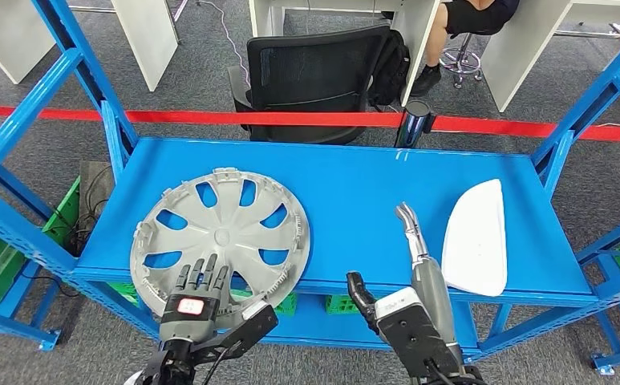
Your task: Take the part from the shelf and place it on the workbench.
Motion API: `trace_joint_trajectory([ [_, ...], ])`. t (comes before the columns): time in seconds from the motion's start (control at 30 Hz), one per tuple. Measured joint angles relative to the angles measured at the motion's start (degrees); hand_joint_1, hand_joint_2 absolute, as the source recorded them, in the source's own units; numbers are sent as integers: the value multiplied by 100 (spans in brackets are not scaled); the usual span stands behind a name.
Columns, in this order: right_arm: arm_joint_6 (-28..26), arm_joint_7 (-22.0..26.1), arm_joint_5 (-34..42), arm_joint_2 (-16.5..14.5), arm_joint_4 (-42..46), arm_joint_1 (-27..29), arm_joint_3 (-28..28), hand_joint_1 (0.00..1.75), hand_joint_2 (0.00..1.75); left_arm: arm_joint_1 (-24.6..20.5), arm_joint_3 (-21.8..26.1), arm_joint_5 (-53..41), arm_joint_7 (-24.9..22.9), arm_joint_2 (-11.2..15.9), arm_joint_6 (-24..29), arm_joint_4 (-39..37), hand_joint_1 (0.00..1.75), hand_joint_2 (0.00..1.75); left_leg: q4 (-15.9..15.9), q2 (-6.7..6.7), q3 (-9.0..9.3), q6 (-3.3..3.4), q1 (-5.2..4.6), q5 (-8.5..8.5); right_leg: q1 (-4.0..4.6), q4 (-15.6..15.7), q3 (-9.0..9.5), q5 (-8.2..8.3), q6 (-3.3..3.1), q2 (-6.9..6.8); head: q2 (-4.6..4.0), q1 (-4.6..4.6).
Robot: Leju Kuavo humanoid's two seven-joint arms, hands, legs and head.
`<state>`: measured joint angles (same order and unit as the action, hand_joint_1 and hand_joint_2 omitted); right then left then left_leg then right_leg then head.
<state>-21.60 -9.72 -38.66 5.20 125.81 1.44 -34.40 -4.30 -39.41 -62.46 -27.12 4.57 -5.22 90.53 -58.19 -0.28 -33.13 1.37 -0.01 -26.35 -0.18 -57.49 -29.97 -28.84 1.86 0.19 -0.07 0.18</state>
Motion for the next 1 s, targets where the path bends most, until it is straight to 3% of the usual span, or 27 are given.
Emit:
trace_joint_trajectory([
  [0.03, 6, 1, -3, 0, 1, -1, 0, 0, 175, -14, -8, -51, -8, 0, -32, 0, 38, 175, 0, 0, 0, 0, 0, 0, 0, 0, 0, 0, 0, 0, 0, 0],
  [0.13, 72, 2, -36, 0, 10, -20, -1, 0, 175, -53, -61, -247, -37, 2, -148, -1, 154, 175, 0, 0, 0, 0, 0, 0, 0, 0, 0, 0, 0, 0, 0, -1],
  [0.17, 102, 2, -50, 0, 16, -36, -1, 0, 175, -57, -80, -295, -41, 2, -185, -2, 167, 175, 0, 0, 0, 0, 0, 0, 0, 0, 0, 0, 0, 0, 0, -1],
  [0.7, 422, -157, -473, 0, 221, -200, -49, 0, 175, -240, -360, -838, 47, 20, -553, 3, 175, 175, 0, 1, 0, 0, 0, 0, 0, 0, 0, 0, 0, 1, 0, 4],
  [0.9, 358, -215, -497, 4, 268, -182, -57, 0, 175, -251, -389, -691, 115, 20, -382, 3, 175, 175, 0, 1, 2, 0, 0, 0, 1, 0, 0, 0, 0, 1, 0, 1],
  [1.0, 296, -218, -519, 15, 314, -155, -57, 0, 175, -240, -374, -183, 216, 14, -56, 20, 175, 175, 0, 1, 1, 0, 0, 0, 1, -1, 1, 0, 0, 1, 0, -1],
])
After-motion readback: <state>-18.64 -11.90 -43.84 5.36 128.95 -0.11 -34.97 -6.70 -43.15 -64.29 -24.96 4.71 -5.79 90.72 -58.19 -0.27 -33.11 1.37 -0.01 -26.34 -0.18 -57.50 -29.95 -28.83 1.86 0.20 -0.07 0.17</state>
